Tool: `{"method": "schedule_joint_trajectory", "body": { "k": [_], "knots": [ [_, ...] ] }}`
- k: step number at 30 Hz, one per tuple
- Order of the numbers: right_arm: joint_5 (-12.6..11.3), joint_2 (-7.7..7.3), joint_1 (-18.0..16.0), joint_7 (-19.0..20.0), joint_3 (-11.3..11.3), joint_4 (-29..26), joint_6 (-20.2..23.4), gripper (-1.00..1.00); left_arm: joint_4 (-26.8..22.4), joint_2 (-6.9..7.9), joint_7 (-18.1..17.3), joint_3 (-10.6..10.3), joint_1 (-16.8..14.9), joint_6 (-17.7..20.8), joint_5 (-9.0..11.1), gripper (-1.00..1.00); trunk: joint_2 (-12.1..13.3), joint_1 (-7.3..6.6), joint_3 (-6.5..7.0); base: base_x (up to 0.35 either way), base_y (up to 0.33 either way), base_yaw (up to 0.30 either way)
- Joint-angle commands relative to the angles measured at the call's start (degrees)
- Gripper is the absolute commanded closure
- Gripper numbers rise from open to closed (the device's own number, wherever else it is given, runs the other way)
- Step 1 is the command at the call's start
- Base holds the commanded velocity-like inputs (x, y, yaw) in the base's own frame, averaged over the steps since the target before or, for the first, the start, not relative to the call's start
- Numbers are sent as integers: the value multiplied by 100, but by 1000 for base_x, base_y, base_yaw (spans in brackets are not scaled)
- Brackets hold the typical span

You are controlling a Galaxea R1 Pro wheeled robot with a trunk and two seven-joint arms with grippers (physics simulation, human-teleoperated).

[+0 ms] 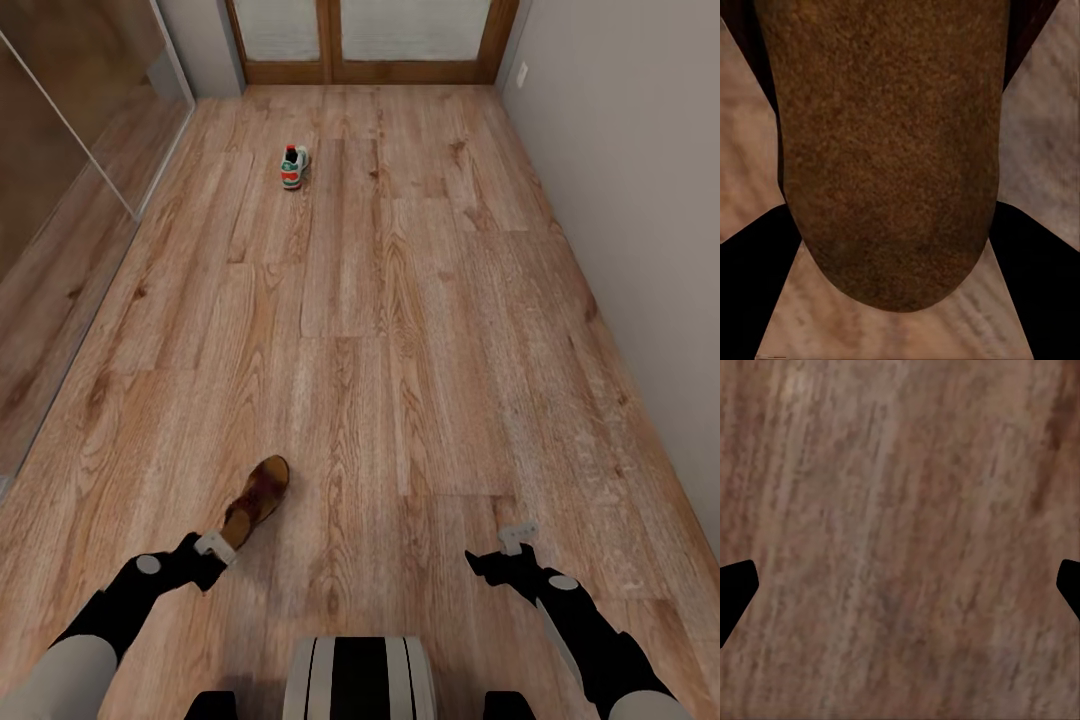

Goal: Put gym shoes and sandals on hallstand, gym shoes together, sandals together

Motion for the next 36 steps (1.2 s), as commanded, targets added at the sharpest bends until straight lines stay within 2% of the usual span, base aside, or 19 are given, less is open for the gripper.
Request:
{"method": "schedule_joint_trajectory", "body": {
  "k": [1, 3, 5, 7, 8, 11, 12, 17, 18, 19, 21, 23, 26, 29, 36],
  "knots": [
    [63, -2, 0, 23, 0, -6, 0, -100, 5, -7, 17, 83, 1, -24, 35, 100, -1, -1, -3, 0, 0, 0],
    [81, -6, 1, 24, 0, 4, -77, -100, 28, -13, 223, 187, 14, -29, 266, 100, -1, -1, -3, 0, 0, 0],
    [92, -9, 1, 24, 0, 10, -163, -100, 55, -36, 559, 258, 23, -50, 579, 100, -1, -1, -3, 0, 0, 0],
    [95, -11, 1, 24, -5, 11, -187, -100, 86, -48, 712, 276, 28, -60, 751, 100, -1, -1, -3, 0, 0, 0],
    [93, -11, 1, 20, -14, 3, -207, -100, 167, -61, 903, 291, 33, -73, 1014, 100, -1, -1, -3, 0, 0, 0],
    [88, -11, 1, 12, -26, -9, -221, -100, 297, -73, 1066, 301, 36, -88, 1341, 100, -1, -1, -3, 0, 0, 0],
    [86, -16, 1, 9, -31, -13, -231, -100, 414, -72, 1135, 304, 37, -105, 1613, 100, -1, -1, -3, 0, 0, 0],
    [83, -22, 1, 8, -45, -18, -240, -100, 561, -73, 1173, 306, 108, -213, 1855, 100, -1, -1, -3, 0, 0, 0],
    [83, -37, 1, 7, -57, -21, -242, -100, 586, -71, 1177, 307, 175, -296, 1895, 100, -1, -1, -3, 0, 0, 0],
    [82, -76, 1, -9, -148, -39, -245, -100, 618, -54, 1189, 314, 466, -716, 1952, 100, -1, -1, -3, 0, 0, 0],
    [82, -87, 1, -23, -250, -48, -245, -100, 625, -40, 1190, 349, 569, -843, 1996, 100, -1, -1, 0, 0, 0, -3],
    [82, -91, 1, -36, -343, -51, -246, -100, 628, -32, 1191, 401, 628, -895, 2051, 100, -1, -1, 9, 0, 0, -28],
    [85, -102, 1, -54, -616, -46, -252, -100, 631, -23, 1185, 565, 742, -969, 2189, 100, -1, -1, 29, 0, 0, -76],
    [88, -105, 1, -60, -775, -24, -253, -100, 632, -18, 1184, 636, 793, -993, 2234, 100, -1, -1, 53, 0, 0, -99],
    [94, -112, 1, -74, -883, -1, -290, -100, 632, -6, 1183, 680, 860, -1007, 2269, 100, -1, -1, 112, 0, 0, -110]
  ]
}}
